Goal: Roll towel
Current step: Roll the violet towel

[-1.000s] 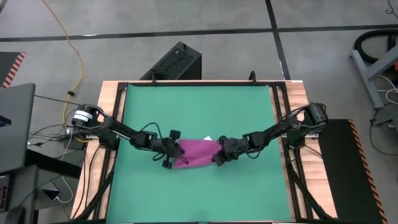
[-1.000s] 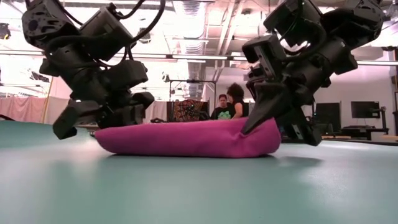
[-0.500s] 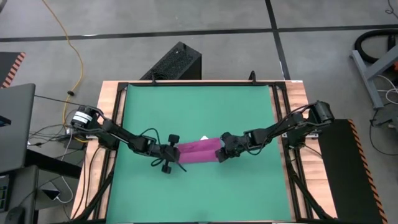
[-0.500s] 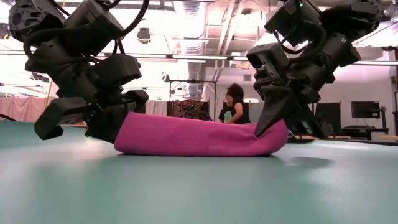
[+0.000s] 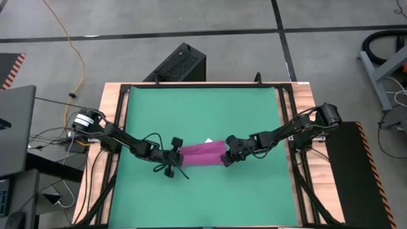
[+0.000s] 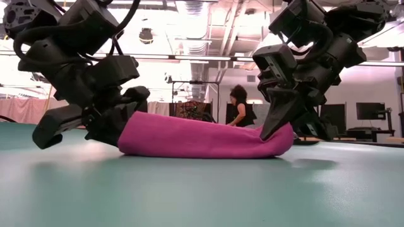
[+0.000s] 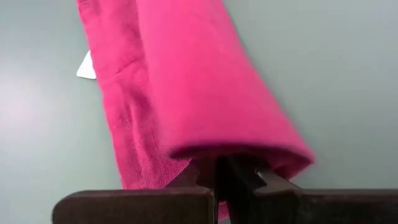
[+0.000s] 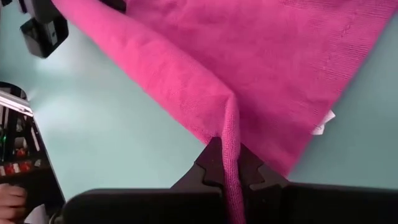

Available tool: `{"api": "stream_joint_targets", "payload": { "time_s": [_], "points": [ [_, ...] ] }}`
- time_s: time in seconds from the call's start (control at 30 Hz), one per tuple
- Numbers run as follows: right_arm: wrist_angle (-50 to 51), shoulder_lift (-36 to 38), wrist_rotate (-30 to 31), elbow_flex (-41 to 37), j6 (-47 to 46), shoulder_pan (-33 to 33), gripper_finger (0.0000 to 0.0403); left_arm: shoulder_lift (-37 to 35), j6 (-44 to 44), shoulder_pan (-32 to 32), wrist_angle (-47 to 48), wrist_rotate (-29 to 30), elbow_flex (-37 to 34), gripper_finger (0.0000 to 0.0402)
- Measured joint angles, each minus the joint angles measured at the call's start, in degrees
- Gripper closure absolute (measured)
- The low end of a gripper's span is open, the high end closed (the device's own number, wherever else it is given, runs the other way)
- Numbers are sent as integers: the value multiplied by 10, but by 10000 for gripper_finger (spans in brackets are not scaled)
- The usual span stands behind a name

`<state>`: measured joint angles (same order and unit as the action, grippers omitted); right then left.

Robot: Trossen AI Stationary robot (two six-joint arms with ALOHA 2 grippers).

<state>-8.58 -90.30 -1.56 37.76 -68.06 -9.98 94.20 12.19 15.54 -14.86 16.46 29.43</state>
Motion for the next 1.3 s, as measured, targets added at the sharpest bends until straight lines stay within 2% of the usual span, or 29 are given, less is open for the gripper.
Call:
{"api": "stream_joint_targets", "payload": {
  "time_s": [0.17,0.5,0.7,1.0,1.13,1.3],
  "points": [
    [-11,0,0,0,17,0,388,-52,35,13,41,74,-2,401],
    [-11,0,-1,0,54,0,388,-115,21,12,116,105,-2,401],
    [-13,0,-2,0,84,0,388,-114,24,7,111,106,-1,402],
    [-11,0,-2,14,148,0,388,-93,38,-32,69,89,0,402],
    [14,0,-18,41,202,1,388,-71,49,-47,63,80,0,402],
    [60,0,-27,55,211,16,388,-51,51,-52,56,81,1,402]
  ]
}}
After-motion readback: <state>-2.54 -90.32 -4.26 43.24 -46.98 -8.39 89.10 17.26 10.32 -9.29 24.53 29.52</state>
